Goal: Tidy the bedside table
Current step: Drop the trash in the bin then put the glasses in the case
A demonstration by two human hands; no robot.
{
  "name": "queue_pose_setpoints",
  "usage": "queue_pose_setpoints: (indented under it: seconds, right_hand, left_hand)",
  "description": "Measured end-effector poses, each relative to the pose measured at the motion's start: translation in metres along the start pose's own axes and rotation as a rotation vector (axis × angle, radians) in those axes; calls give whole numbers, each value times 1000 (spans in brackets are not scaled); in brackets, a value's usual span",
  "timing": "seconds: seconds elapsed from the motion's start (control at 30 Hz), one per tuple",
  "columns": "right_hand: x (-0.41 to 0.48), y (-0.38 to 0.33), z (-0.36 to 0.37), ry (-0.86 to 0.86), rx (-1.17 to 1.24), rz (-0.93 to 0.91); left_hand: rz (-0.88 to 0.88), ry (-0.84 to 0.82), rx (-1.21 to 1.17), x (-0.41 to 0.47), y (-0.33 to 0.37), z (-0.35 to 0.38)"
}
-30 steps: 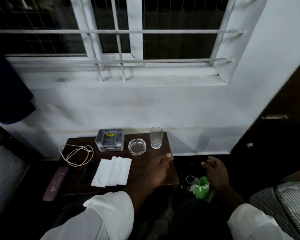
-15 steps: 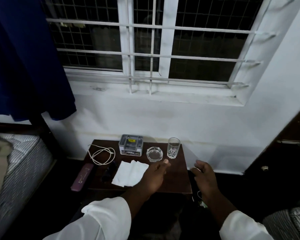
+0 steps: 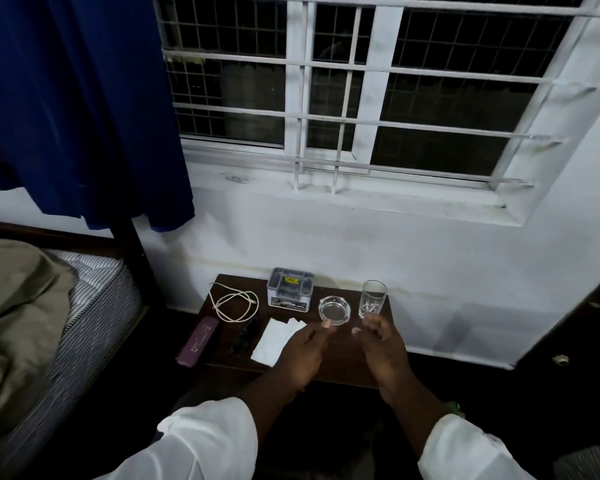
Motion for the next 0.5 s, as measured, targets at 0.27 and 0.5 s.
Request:
queue_pose_setpoints:
  seconds: [0.27, 0.5]
  right_hand:
    - [-1, 14, 28, -69, -48, 35]
    - [13, 41, 48, -117, -79, 75]
  left_hand:
    - [-27, 92, 20, 2, -20, -23]
    - [-89, 107, 3, 16, -48, -33]
Point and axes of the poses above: each hand's wrist, its own x-axis towards the middle knuckle, its own z-axis out of the palm, y = z × x, the point moved 1 cm from there along x, towards the middle knuckle, and after that the axes turned 5 degrees about -x, right-handed, at the moved point
